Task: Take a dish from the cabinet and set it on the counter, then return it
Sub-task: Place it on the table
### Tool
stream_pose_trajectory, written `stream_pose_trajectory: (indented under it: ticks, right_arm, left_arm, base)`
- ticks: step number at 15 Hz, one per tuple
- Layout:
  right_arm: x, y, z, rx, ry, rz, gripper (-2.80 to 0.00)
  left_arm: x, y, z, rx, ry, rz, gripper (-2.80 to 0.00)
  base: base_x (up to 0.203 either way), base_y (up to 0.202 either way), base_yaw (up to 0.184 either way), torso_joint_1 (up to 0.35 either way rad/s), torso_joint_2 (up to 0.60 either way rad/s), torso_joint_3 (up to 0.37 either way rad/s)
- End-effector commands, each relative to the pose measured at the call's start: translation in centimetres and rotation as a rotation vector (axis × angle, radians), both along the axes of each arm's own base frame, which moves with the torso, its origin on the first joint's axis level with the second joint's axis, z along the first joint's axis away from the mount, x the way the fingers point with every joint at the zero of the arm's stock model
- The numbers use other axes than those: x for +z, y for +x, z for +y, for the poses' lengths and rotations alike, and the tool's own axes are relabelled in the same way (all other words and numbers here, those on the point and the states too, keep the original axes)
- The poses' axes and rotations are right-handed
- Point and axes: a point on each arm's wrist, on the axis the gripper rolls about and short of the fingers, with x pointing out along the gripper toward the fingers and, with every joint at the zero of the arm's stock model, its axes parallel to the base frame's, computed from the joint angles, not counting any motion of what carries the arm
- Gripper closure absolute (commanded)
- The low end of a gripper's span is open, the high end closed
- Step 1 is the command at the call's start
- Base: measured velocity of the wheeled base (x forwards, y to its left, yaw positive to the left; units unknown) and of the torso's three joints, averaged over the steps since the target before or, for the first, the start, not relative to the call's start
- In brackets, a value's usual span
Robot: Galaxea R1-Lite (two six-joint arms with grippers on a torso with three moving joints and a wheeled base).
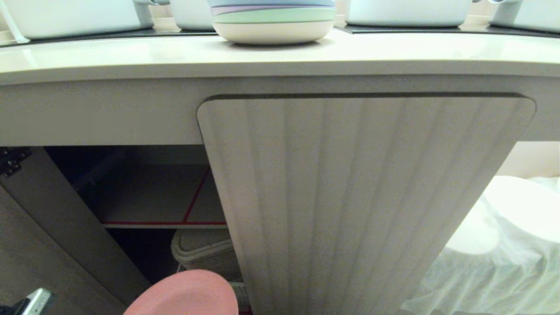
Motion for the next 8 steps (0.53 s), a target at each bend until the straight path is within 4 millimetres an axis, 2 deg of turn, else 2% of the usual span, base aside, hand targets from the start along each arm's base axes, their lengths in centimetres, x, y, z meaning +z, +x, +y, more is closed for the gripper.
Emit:
stream_pose_trajectory:
  ticks: [1, 8]
  right_arm:
    - [0.00, 0.00, 0.00, 0.000, 0.000, 0.000, 0.00]
    - [0.00, 0.00, 0.00, 0.000, 0.000, 0.000, 0.00]
  left_arm:
    - [0.26, -1.19, -0.01, -0.015, -0.006, -0.041, 0.00]
    - [0.17, -1.66, -0.18, -0.055, -0.006, -0.028, 0.00]
  base:
    - [0.000, 0.000, 0.000, 0.000, 0.00, 0.000]
    - [0.000, 0.000, 0.000, 0.000, 0.00, 0.000]
